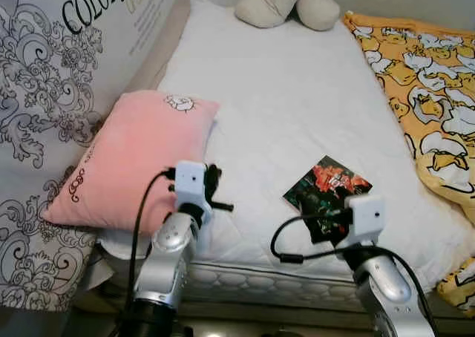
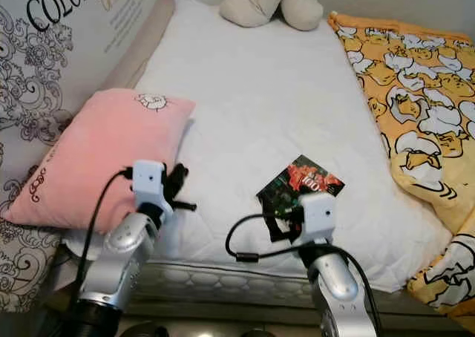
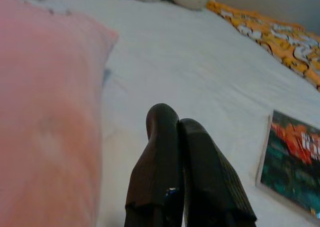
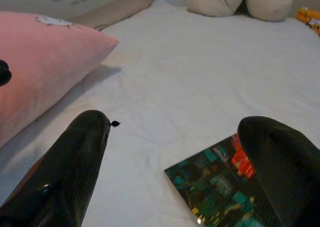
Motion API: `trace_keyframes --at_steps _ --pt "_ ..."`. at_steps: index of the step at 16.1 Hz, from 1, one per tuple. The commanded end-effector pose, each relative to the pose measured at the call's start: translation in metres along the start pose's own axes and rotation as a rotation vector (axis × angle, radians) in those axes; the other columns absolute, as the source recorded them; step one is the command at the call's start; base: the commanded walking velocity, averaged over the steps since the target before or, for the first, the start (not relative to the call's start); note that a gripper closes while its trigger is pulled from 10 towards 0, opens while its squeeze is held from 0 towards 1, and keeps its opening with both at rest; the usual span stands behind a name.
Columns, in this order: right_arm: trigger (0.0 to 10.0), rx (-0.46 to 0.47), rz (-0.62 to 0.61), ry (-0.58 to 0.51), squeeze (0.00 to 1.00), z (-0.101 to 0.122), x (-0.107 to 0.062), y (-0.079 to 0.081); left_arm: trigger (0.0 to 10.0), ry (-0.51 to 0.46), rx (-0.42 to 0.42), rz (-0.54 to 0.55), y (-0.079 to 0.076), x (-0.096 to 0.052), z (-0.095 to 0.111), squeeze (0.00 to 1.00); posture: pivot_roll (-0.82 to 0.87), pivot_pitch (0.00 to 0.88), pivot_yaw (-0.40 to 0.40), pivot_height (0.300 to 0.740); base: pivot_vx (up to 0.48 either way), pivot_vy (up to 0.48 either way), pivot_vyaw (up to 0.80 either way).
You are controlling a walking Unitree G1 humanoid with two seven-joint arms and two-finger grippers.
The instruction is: Clean up the room
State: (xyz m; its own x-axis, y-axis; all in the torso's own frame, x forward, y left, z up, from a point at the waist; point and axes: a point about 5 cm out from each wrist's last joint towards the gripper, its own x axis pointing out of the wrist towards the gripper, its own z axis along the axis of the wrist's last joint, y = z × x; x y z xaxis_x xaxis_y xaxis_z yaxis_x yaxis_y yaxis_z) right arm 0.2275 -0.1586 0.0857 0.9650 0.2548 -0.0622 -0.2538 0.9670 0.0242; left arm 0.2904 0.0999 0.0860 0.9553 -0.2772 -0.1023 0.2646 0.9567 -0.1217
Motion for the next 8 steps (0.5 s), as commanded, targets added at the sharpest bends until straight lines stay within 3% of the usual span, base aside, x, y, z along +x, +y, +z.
trace_keyframes --at_steps 1,8 --pt "10.0 -0.004 -0.019 0.004 0.00 -0.0009 0.0000 -0.0054 10.0 0.000 0.000 -0.010 -0.0059 0.0030 0.0044 0.00 -0.04 0.036 -0.078 0.740 0.000 -0.480 0.00" --pt "10.0 -0.016 -0.027 0.005 0.00 -0.0028 -0.0023 -0.0060 10.0 0.035 0.027 -0.001 -0.0033 0.0101 0.0035 0.00 -0.06 0.036 -0.065 0.740 0.000 -0.468 0.00"
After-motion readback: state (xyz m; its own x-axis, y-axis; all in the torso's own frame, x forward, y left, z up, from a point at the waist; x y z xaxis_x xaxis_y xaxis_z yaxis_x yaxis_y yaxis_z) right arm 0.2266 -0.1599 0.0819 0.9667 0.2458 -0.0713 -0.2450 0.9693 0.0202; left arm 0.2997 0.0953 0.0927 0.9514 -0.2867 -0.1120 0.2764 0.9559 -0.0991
